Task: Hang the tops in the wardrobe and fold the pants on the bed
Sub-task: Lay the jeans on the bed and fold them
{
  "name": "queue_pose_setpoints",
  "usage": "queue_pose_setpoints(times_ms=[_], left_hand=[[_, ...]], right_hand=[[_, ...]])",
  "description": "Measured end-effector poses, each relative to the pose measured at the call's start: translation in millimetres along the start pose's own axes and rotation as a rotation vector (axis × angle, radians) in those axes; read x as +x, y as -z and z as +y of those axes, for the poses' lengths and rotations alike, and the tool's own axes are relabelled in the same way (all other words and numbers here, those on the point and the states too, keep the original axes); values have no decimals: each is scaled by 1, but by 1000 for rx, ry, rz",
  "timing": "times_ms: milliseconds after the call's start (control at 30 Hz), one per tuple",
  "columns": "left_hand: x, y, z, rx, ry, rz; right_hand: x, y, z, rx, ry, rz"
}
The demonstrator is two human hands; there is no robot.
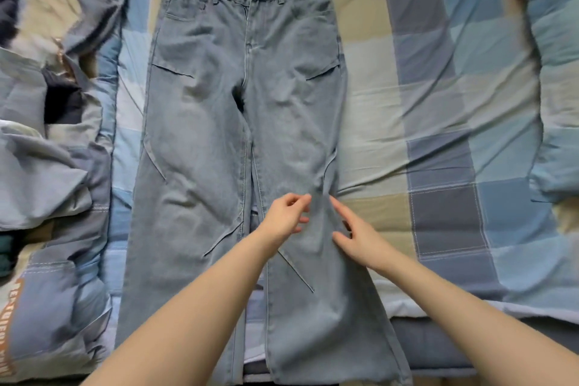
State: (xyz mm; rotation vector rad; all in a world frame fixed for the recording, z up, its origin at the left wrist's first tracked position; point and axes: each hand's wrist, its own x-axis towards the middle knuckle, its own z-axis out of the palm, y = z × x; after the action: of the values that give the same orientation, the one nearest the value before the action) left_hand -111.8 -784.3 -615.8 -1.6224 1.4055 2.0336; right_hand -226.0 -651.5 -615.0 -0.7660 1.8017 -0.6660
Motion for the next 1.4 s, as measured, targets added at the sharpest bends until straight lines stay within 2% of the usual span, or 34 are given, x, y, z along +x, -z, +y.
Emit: queue_pose_setpoints(times_ms=[67,100,167,200,233,333,433,633,700,767,900,1000,1067,1133,1200,1333,1400], left_hand=[[10,0,24,-22,22,-3],[13,1,32,44,16,29],[22,5,41,322,-57,125],[25,8,43,416,-82,157],[27,12,44,450,-102,161],[30,25,43,407,-144,74],[36,41,39,379,-193,-8],[41,96,33,216,-249,-173],[40,133,35,106,-253,-211],[37,170,40,42,-249,-213],[44,265,29,-43,-222,-116],[61,317,-4,-62,-127,56],[75,328,-29,-41,-46,148],[89,329,-42,-45,-25,178],[105,330,-43,-63,-76,233],[130,332,-12,-116,-217,333],[145,336,8,-109,-264,402]], right_hand=[[-2,-10,-8,-158,71,-94],[-3,-13,-13,-207,86,-153],[2,-10,-23,-283,140,-224],[11,-4,-28,-309,139,-193],[27,5,-34,-287,85,-93],[93,40,-62,40,-204,241],[173,55,-100,279,-352,301],[271,57,-154,264,-441,516],[293,49,-177,247,-386,630],[306,40,-210,131,-247,707],[339,-22,-289,-156,50,614],[363,-91,-321,-372,153,405],[374,-127,-321,-466,84,167],[389,-153,-315,-438,-52,-2],[402,-167,-313,-488,-88,-6],[416,-146,-316,-1030,239,87],[428,-132,-324,-1168,277,74]])
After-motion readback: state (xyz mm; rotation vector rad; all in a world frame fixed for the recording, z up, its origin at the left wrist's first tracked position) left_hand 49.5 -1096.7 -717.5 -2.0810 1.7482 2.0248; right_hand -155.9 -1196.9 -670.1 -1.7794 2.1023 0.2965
